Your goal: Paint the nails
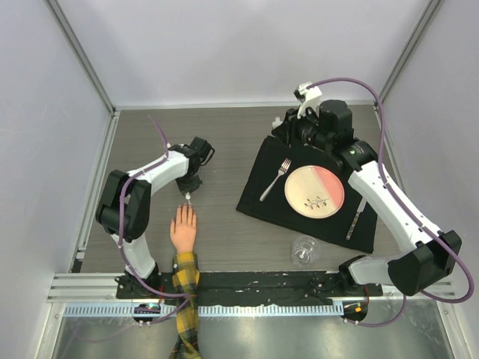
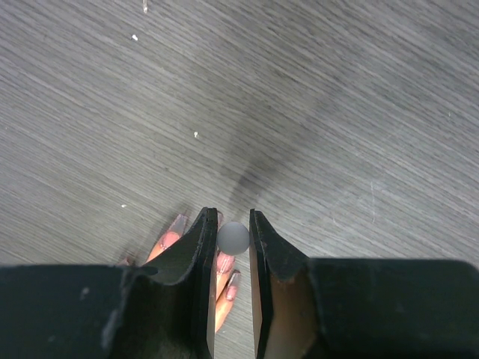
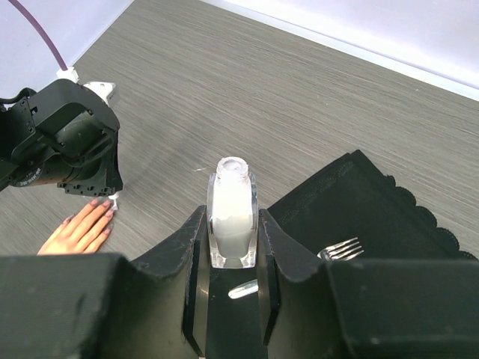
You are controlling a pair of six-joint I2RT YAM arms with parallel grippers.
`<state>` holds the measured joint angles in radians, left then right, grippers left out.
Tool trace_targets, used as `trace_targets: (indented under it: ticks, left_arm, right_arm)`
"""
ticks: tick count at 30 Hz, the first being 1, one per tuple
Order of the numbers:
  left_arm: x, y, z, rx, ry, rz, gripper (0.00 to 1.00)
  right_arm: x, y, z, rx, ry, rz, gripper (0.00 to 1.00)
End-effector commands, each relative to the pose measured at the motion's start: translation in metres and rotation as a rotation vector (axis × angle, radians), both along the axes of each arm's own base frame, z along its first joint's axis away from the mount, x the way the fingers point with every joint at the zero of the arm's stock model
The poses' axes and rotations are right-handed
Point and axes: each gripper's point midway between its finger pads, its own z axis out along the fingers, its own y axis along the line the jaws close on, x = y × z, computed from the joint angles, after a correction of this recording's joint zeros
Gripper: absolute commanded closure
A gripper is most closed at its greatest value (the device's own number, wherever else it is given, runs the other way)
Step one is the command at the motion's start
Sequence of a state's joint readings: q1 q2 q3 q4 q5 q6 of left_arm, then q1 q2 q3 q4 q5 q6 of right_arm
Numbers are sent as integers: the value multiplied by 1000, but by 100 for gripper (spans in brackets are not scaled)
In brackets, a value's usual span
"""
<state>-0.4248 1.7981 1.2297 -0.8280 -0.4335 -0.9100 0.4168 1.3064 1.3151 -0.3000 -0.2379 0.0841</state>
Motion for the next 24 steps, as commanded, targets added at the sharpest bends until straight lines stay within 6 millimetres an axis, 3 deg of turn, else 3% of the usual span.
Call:
trace_targets:
  ticks: [1, 10, 17, 24]
  left_arm:
    - [18, -1, 10, -5, -56, 7, 100]
    - [25, -1, 23, 0, -76, 1, 100]
    - [8, 3, 35, -17, -88, 10, 100]
    - [-6, 0, 27, -15, -56, 3, 100]
  right_arm:
    - [7, 0, 34, 29, -98, -7, 100]
    - [7, 1, 35, 32, -99, -5, 100]
    - [2, 4, 35, 59, -94, 12, 100]
    - [-2, 3, 36, 65, -93, 13, 100]
